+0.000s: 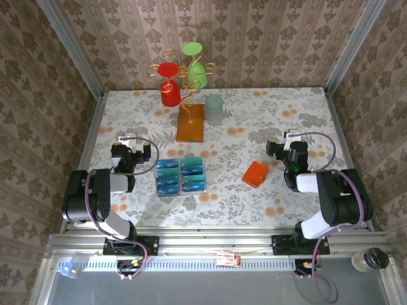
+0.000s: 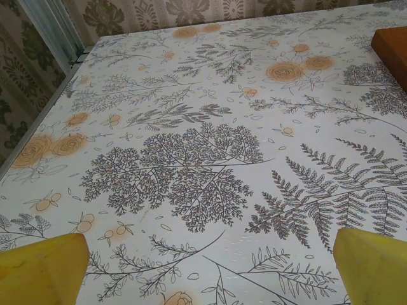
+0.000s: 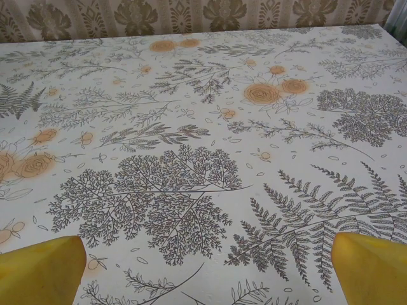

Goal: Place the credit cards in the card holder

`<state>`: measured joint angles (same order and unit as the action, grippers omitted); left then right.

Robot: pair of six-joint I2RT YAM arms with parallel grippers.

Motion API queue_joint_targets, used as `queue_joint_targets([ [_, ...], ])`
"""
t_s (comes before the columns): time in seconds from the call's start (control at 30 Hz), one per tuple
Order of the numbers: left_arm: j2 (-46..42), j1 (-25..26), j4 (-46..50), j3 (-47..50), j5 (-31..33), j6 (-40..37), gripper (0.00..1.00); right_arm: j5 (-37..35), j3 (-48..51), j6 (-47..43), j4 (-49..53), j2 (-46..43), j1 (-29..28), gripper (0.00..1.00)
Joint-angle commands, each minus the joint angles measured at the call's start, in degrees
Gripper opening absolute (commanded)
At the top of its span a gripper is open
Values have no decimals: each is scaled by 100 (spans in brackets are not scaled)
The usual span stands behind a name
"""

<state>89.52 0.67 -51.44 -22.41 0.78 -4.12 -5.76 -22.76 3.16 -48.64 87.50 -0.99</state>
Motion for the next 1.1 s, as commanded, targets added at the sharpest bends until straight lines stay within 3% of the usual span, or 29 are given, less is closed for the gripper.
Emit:
queue_joint_targets([
  [0.0, -35, 12, -77, -13, -100, 25, 100, 22, -35, -52, -53, 12, -4, 100],
  [1.07, -33, -88, -65, -24, -343, 80, 100, 121, -79, -43, 4, 12, 29, 100],
])
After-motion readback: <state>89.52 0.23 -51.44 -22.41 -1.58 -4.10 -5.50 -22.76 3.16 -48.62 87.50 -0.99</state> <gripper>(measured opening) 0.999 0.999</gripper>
